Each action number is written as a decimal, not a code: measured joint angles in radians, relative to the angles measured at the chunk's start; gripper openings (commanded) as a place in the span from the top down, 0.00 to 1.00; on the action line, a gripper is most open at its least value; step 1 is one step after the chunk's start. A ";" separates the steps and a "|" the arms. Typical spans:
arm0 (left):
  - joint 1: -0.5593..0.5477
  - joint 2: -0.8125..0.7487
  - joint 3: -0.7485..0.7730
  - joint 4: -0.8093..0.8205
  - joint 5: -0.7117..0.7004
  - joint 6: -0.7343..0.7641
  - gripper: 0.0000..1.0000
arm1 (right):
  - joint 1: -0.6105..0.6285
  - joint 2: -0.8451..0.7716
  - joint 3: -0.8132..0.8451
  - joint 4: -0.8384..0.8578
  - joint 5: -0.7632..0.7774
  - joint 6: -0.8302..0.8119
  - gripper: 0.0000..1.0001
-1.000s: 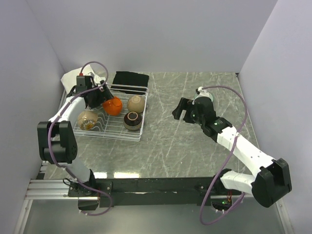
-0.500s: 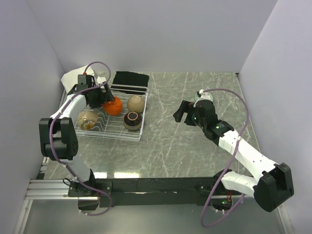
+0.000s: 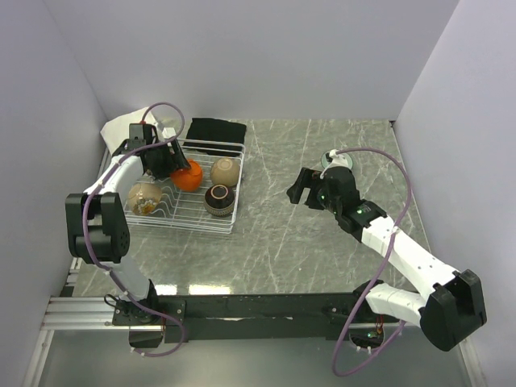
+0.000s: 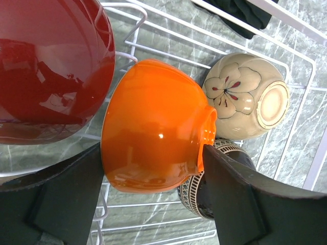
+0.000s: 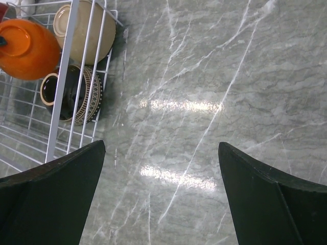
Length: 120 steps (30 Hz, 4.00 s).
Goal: Unload the bowls from the dish rack
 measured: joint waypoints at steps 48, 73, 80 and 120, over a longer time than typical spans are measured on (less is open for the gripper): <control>-0.586 -0.371 -0.028 0.158 -0.367 0.520 0.80 | -0.128 0.055 0.242 -0.281 -0.028 -0.072 0.00; -1.183 -0.266 -0.493 0.881 -0.736 1.142 0.98 | -0.254 0.247 0.516 -0.676 -0.267 -0.073 0.00; -1.256 -0.152 -0.645 1.177 -0.837 1.325 0.99 | -0.220 0.326 0.560 -0.721 -0.307 -0.087 0.00; -1.378 -0.039 -0.681 1.386 -0.937 1.488 0.33 | -0.019 0.745 0.787 -0.976 -0.283 -0.232 1.00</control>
